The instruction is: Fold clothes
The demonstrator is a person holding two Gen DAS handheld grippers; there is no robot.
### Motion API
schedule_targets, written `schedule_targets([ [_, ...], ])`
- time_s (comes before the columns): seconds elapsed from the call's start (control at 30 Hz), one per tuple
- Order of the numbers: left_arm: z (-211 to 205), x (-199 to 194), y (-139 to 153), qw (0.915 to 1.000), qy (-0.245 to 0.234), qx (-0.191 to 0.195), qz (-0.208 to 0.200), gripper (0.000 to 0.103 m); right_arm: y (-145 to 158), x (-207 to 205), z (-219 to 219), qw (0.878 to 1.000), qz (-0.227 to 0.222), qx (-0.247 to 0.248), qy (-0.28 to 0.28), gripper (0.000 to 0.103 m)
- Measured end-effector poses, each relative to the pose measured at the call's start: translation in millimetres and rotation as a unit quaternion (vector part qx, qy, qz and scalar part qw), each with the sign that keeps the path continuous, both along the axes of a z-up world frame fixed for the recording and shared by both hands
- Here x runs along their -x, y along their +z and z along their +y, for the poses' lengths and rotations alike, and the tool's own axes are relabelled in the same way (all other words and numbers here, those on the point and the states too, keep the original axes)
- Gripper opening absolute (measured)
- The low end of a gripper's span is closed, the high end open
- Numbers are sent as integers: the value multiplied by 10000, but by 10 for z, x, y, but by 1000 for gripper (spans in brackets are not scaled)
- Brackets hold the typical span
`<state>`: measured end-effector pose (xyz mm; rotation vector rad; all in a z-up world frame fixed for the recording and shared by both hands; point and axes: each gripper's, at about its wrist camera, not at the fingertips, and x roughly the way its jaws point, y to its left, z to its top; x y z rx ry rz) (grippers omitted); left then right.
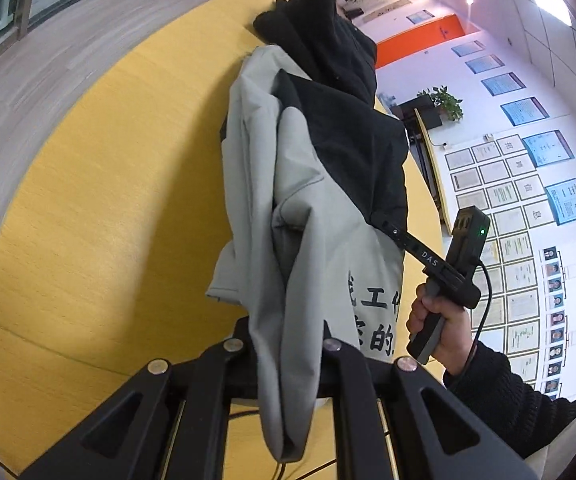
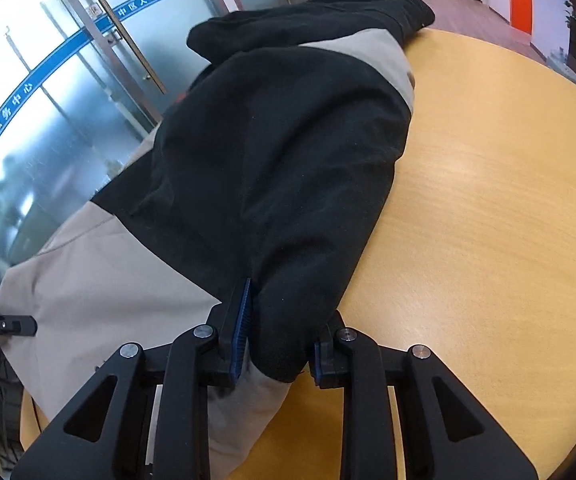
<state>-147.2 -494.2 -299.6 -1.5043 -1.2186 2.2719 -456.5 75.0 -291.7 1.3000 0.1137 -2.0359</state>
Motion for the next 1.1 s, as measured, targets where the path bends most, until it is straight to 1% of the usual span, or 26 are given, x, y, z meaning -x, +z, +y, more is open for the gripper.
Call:
schedule_targets([
  [0.03, -45, 133, -51, 10000, -29, -29, 7, 8, -4, 21, 3, 10000, -36, -32, -11, 22],
  [0.1, 90, 244, -93, 9999, -89, -74, 22, 8, -10, 84, 27, 9999, -126, -66, -32, 23],
  [0.17, 28, 201, -131, 9999, -106, -11, 3, 9, 20, 55, 22, 9998, -181, -103, -36, 25],
  [0.23, -111, 98, -168, 9999, -110, 94, -28, 13, 105, -34, 17, 9997, -122, -203, 32, 27],
  [0.27, -156, 67, -178, 9997, -108, 195, -74, 16, 156, -84, 21, 9996, -62, -274, 85, 32],
  [0.3, -173, 60, -176, 9992, -102, 353, -155, 22, 207, -135, 26, 9993, -2, -345, 139, 42],
  [0.33, -208, -16, -144, 9985, -63, 506, -221, 26, 258, -185, 31, 9989, 59, -415, 192, 50],
  [0.37, -263, -175, -75, 9975, 15, 652, -270, 26, 310, -235, 36, 9984, 119, -486, 246, 65],
  [0.4, -257, -270, 6, 9957, 67, 873, -303, 27, 361, -286, 41, 9978, 179, -556, 299, 73],
  [0.43, -157, -290, 114, 9917, 75, 1247, -320, 36, 412, -336, 45, 9971, 240, -627, 353, 74],
  [0.47, -36, -337, 256, 9852, 63, 1687, -308, 43, 463, -386, 50, 9963, 300, -697, 406, 74],
  [0.5, 80, -412, 422, 9770, 41, 2115, -260, 55, 514, -437, 55, 9953, 360, -767, 459, 74],
  [0.53, 197, -486, 587, 9670, 19, 2538, -211, 65, 584, -517, 67, 9939, 434, -855, 549, 76],
  [0.57, 330, -562, 759, 9555, 8, 2945, -176, 72, 711, -697, 100, 9906, 554, -1000, 757, 77],
  [0.6, 455, -642, 915, 9450, 27, 3266, -176, 85, 840, -875, 139, 9868, 663, -1121, 962, 78],
  [0.63, 542, -726, 1044, 9363, 63, 3505, -196, 89, 977, -1048, 185, 9840, 728, -1155, 1141, 80],
  [0.67, 610, -808, 1150, 9307, 95, 3651, -221, 89, 1120, -1218, 207, 9824, 770, -1156, 1251, 81],
  [0.7, 654, -888, 1229, 9291, 122, 3688, -249, 90, 1259, -1370, 256, 9812, 796, -1152, 1331, 83],
  [0.73, 698, -967, 1308, 9275, 150, 3724, -278, 91, 1382, -1463, 393, 9819, 767, -1128, 1316, 84],
  [0.77, 765, -1014, 1369, 9272, 178, 3727, -334, 92, 1506, -1556, 531, 9826, 738, -1104, 1301, 87],
  [0.83, 953, -1029, 1452, 9299, 242, 3638, -493, 92, 1717, -1798, 865, 9839, 680, -1106, 1231, 88],
  [0.87, 1049, -1042, 1504, 9317, 293, 3582, -528, 92, 1787, -1896, 955, 9837, 630, -1143, 1240, 88],
  [0.9, 1119, -1073, 1553, 9307, 332, 3602, -536, 92, 1854, -1982, 1034, 9832, 601, -1185, 1251, 88],
  [1.0, 1226, -1217, 1677, 9200, 366, 3864, -543, 96, 2015, -2096, 1134, 9804, 690, -1327, 1285, 88],
  [1.1, 1354, -1275, 1757, 9087, 334, 4127, -532, 97, 2097, -2154, 1202, 9811, 683, -1374, 1182, 88],
])
